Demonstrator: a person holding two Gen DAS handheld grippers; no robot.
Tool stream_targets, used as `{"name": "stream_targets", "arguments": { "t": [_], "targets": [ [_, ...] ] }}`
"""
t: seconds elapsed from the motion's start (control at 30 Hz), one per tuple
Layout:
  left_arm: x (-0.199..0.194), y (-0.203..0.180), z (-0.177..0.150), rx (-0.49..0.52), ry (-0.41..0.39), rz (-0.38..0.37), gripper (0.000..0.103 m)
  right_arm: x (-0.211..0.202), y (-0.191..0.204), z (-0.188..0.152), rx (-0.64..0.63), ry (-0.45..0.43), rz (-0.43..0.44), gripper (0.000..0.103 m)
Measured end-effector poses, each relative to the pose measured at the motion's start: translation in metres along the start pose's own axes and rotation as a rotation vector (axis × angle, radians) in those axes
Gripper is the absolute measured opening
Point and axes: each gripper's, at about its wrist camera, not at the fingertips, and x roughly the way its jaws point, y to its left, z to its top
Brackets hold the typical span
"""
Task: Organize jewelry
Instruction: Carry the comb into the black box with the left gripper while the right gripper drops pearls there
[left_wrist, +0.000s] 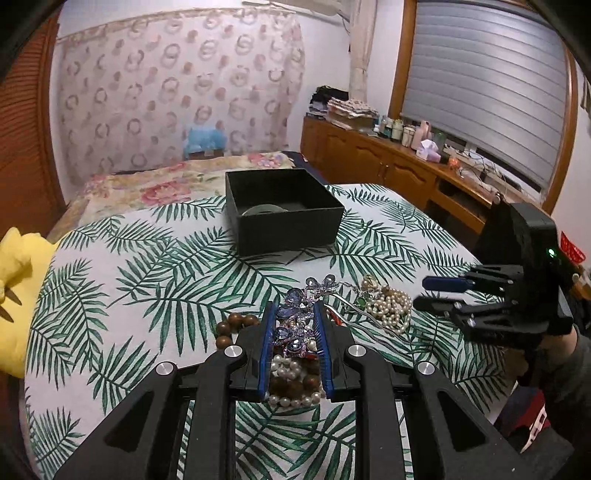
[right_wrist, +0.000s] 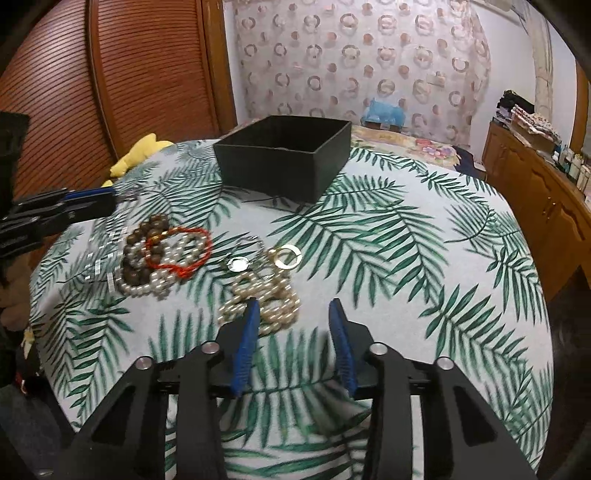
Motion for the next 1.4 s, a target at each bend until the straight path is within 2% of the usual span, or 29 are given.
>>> {"name": "stream_targets", "arguments": {
  "t": [0.13,0.33,0.47,0.53,0.57,0.7,0.9,1.17,1.4],
  "targets": [
    [0.0,0.0,-0.001,0.002,-0.003,0.006,0.019,0.01,-0.007,0.009,-0.003,0.02,-0.008,0.033],
    [0.0,0.003,-0.003,-0.007,-0.004,0.004,0.019,0.027,-0.003,0.014,-0.029,0.068,0.045,0.031],
    [0.0,0.003,-0.003,-0.011,-0.003,0.001,0.019,0.03,0.003,0.015,-0.047,0.069,0.025,0.03],
    [0.001,0.003,-0.003,-0.01,-0.002,0.001,0.019,0.028,0.004,0.014,-0.052,0.07,0.036,0.014],
    [0.001,0.003,-0.004,-0.009,-0.002,0.002,0.019,0.027,0.005,0.013,-0.056,0.071,0.041,0.01],
    [0.001,0.003,-0.003,-0.011,-0.004,0.003,0.019,0.019,0.008,0.007,-0.08,0.074,0.035,0.005],
    [-0.004,0.005,-0.001,-0.016,-0.024,0.013,0.019,-0.007,0.006,0.016,-0.073,0.006,0.021,0.005],
    [-0.012,0.008,0.013,-0.011,-0.066,0.039,0.019,-0.048,0.012,0.051,-0.111,-0.11,0.012,0.005],
    [-0.015,0.013,0.032,-0.005,-0.102,0.058,0.019,-0.06,0.016,0.081,-0.156,-0.153,0.001,0.005]
  ]
}}
